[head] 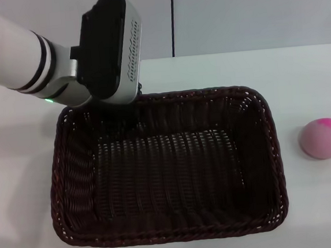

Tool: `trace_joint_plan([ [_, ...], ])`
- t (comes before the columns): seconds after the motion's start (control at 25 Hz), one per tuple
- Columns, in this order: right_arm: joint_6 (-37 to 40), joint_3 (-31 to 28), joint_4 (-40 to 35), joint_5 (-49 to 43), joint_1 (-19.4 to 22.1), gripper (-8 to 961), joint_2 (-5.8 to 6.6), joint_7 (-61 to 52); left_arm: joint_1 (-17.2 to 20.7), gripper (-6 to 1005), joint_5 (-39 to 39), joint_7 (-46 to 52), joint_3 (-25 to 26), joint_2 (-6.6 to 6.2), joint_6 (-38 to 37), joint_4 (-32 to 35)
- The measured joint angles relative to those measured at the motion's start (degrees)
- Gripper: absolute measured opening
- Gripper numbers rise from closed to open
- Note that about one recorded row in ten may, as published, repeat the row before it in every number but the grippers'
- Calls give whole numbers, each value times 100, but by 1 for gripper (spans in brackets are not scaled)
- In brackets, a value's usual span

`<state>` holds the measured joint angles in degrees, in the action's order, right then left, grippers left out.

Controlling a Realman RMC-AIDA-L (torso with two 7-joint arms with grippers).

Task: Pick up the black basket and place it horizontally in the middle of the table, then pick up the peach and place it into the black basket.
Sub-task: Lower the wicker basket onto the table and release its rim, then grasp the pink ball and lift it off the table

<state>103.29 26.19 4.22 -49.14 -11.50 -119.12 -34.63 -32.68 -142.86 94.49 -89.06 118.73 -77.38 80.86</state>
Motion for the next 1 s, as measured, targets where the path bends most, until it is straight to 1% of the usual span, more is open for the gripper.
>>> trace_joint_plan([
  [0.16,-38,0,0,0,-1,724,3,0,43,282,-6,0,-46,0,35,23],
  [0.32,-46,0,-6,0,-13,724,4,0,63,389,-7,-1,-46,0,41,53],
  [0.44,-46,0,-20,0,-18,724,4,0,149,469,30,-1,-2,-7,54,199],
  [0.6,-31,25,-97,-16,-6,723,20,0,251,468,76,31,24,-8,174,313],
  [0.64,-20,81,-208,-91,24,723,26,0,395,468,232,75,104,-11,393,405],
  [0.68,-15,140,-328,-170,59,723,35,-17,395,468,232,75,104,-11,393,405],
  [0.72,-46,229,-568,-370,129,723,65,-125,395,467,232,75,104,-11,393,405],
  [0.76,-272,361,-1348,-1002,328,723,163,-728,683,467,693,159,421,-17,881,509],
  [0.8,-272,361,-1348,-1002,328,723,163,-728,683,467,693,159,421,-17,881,509],
  [0.84,-433,366,-1813,-1337,421,723,244,-1210,913,467,1180,211,701,-27,1195,568],
  [0.92,-668,333,-2705,-2015,556,723,378,-2388,913,466,1180,211,701,-27,1195,568],
  [0.96,-770,246,-3713,-2823,601,723,442,-3607,1218,466,1953,91,1118,-46,1301,574],
  [1.0,-770,246,-3713,-2823,601,723,442,-3607,1326,466,2200,-6,1221,-54,1275,555],
])
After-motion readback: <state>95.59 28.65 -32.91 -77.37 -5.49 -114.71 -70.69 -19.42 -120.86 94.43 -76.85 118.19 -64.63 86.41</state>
